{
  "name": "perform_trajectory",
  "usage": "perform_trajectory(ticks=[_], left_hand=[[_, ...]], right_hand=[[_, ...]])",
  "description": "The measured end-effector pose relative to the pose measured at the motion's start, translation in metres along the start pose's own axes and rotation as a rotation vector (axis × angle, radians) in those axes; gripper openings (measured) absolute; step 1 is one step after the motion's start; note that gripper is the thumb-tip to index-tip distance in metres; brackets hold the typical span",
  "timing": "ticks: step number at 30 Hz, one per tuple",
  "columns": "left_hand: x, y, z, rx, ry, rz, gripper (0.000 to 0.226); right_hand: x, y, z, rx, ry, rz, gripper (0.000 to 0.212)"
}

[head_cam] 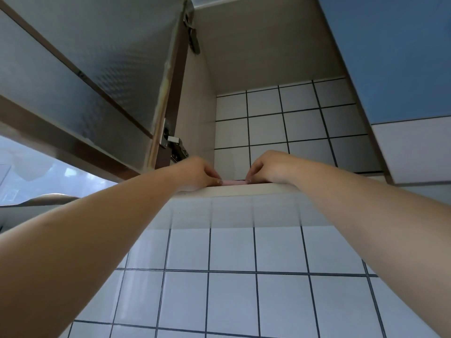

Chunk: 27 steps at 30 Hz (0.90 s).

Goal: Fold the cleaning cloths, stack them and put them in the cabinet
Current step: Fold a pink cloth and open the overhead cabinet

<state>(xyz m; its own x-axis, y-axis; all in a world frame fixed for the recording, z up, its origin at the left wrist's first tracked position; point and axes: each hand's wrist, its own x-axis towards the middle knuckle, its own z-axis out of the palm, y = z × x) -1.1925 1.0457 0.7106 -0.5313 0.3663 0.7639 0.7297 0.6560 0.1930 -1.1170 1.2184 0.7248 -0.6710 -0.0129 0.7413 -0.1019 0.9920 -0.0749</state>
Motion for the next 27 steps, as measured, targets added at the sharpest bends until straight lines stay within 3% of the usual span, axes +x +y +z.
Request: perform_trajectory(ticks=[12, 15, 18, 22, 27], left_hand=[[-0.005, 0.006, -0.004, 0.193, -0.118, -0.042, 0.031], [-0.005, 0.006, -0.001, 0.151, -0.075, -0.038, 0.032], [-0.011, 0.004, 0.006, -0.100, 0.095, 0.014, 0.031], [-0.035, 0.003, 0.018, -0.288, 0.395, 0.148, 0.030], [-0.083, 0.009, 0.033, -0.479, 0.488, 0.183, 0.027]], right_hand=[[0.002, -0.001, 0.002, -0.043, -0.056, -0.010, 0.023], [0.005, 0.001, 0.005, -0.030, -0.041, -0.013, 0.023], [0.008, 0.004, 0.008, -0.023, 0.097, 0.009, 0.022], [-0.007, 0.003, 0.010, -0.013, 0.522, -0.114, 0.021], [-0.047, -0.012, 0.019, 0.273, 0.601, -0.302, 0.016]])
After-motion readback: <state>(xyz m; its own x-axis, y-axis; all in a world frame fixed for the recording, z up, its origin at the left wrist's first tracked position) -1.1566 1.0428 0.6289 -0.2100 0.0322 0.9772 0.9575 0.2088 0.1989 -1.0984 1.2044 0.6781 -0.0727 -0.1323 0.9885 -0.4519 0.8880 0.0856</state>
